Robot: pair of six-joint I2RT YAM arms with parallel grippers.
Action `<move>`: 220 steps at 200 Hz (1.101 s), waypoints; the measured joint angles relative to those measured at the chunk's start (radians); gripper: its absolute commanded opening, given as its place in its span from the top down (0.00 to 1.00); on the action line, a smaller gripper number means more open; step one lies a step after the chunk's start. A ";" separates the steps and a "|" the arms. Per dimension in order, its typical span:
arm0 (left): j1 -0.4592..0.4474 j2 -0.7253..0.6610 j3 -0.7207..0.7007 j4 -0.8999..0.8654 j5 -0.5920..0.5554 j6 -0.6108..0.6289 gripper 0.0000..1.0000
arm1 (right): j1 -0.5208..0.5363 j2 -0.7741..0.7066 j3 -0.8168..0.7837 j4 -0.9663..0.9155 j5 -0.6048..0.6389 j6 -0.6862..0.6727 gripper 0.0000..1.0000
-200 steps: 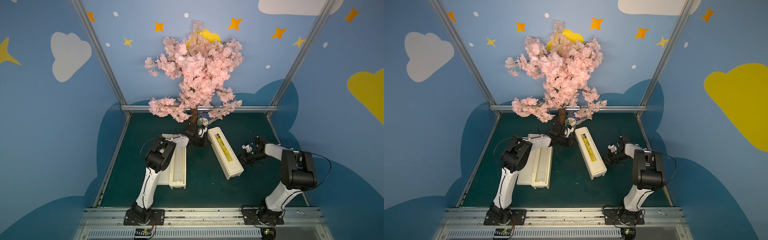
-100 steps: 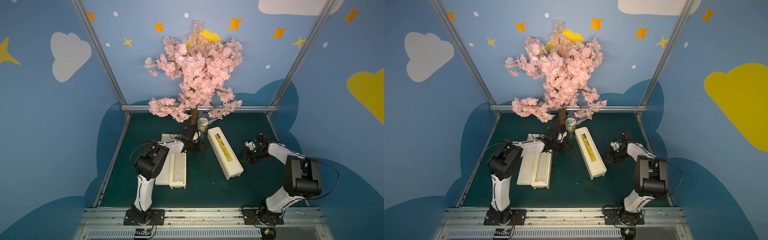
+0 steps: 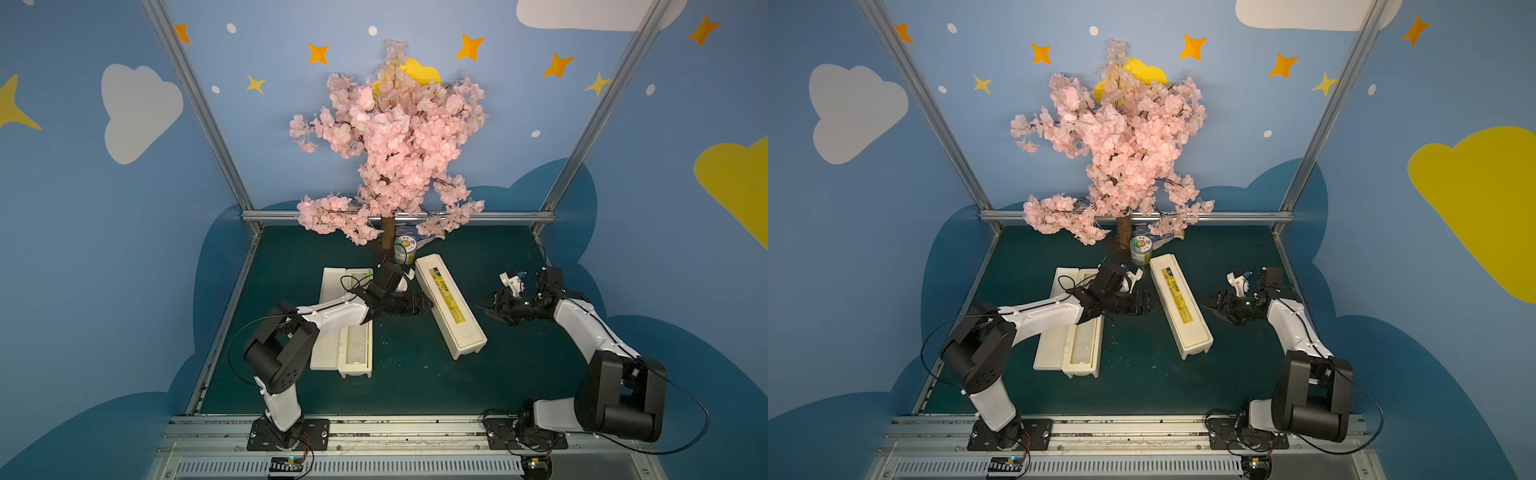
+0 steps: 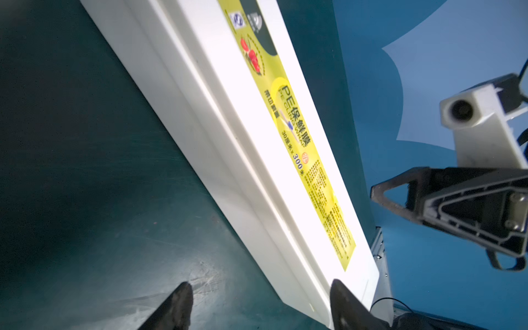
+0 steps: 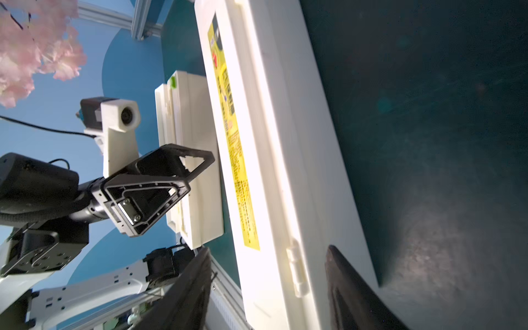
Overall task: Put plastic wrap rolls into dispensers
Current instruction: Adjust the plastic wrap cutting box at the center of the board.
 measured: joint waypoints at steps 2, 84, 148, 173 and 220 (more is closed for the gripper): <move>-0.002 0.002 0.001 0.001 0.001 -0.001 0.22 | 0.002 0.000 -0.005 0.000 -0.002 0.000 0.40; -0.065 0.047 0.010 0.094 0.023 -0.050 0.01 | 0.075 0.000 -0.083 -0.010 0.014 0.002 0.42; -0.074 0.156 0.029 0.142 0.055 -0.069 0.12 | 0.073 -0.095 -0.085 -0.037 0.088 0.000 0.37; -0.077 0.159 0.046 0.136 0.063 -0.064 0.14 | 0.068 -0.090 -0.085 -0.035 0.087 0.001 0.39; -0.080 0.161 0.064 0.126 0.072 -0.053 0.15 | 0.069 -0.017 -0.122 0.006 0.060 0.010 0.49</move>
